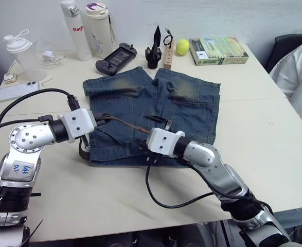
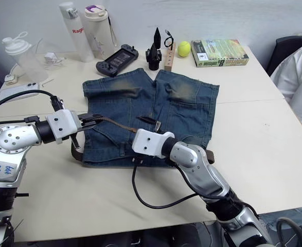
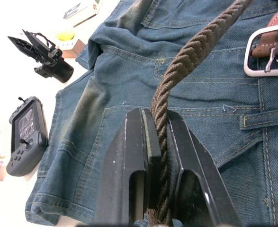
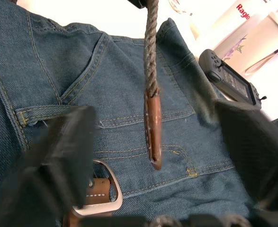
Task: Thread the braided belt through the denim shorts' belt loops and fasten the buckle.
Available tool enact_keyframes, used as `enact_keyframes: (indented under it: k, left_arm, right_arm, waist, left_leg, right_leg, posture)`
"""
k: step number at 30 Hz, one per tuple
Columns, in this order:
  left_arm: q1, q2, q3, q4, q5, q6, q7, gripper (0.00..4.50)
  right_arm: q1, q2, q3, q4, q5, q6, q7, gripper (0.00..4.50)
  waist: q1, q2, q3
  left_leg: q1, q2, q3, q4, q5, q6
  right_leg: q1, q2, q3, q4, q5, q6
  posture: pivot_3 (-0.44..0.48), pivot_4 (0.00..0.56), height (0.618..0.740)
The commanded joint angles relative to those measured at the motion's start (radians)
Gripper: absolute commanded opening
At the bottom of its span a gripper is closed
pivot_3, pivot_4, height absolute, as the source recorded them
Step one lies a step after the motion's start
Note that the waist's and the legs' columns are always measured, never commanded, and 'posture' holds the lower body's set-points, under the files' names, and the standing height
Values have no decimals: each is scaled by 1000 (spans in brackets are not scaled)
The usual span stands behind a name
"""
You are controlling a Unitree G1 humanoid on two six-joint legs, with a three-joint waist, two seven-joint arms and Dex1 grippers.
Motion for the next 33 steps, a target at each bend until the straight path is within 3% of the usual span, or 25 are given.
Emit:
enact_keyframes:
  k: [1,5,13,18,19,24,28,33]
  left_arm:
    - [2,9,-1,-39,13,-26,8,0]
    - [0,4,-7,-42,18,-37,10,0]
    - [-1,-12,4,-58,-22,-40,8,0]
    - [23,10,19,-129,-83,75,-21,1959]
    - [28,13,52,-160,-137,119,-26,2367]
    - [-51,15,287,-263,-563,521,74,2367]
    - [-106,24,524,-191,-1090,874,296,2367]
    - [27,-31,625,-148,-1562,979,574,2367]
  right_arm:
    - [-3,10,-26,-33,14,11,11,1688]
    - [0,14,-32,-37,16,28,11,30]
    - [0,7,-30,-25,5,16,14,30]
    - [-10,2,-31,-10,-11,-17,6,0]
    - [-13,-4,-30,-3,-18,-35,6,0]
    - [-32,-49,-11,37,-95,-160,-6,0]
    - [-65,-70,-3,117,-181,-301,-63,0]
    - [-135,-81,8,233,-279,-468,-144,0]
  waist:
    - [0,0,0]
    - [0,0,0]
    - [0,0,0]
    - [0,0,0]
    - [0,0,0]
    - [-2,0,0]
    - [-4,0,0]
    - [-14,0,0]
  left_leg:
    - [0,0,0,0,0,0]
    - [0,0,0,0,0,0]
    - [0,0,0,0,0,0]
    - [0,0,0,0,0,0]
    - [0,0,0,0,0,0]
    - [0,1,-2,0,0,0]
    - [0,0,-6,2,0,0]
    - [1,0,-8,2,0,-1]
  right_leg:
    - [0,0,0,0,0,0]
    - [0,0,0,0,0,0]
    - [0,0,0,0,0,0]
    - [0,0,0,0,0,0]
    - [0,0,0,0,0,0]
    - [0,0,1,0,0,0]
    - [3,-1,4,0,0,0]
    - [4,-1,4,0,0,0]
  posture:
    - [0,150,720]
    - [0,150,720]
    - [0,150,720]
    - [0,150,720]
    - [0,150,720]
    - [0,150,720]
    - [0,150,720]
    - [0,150,720]
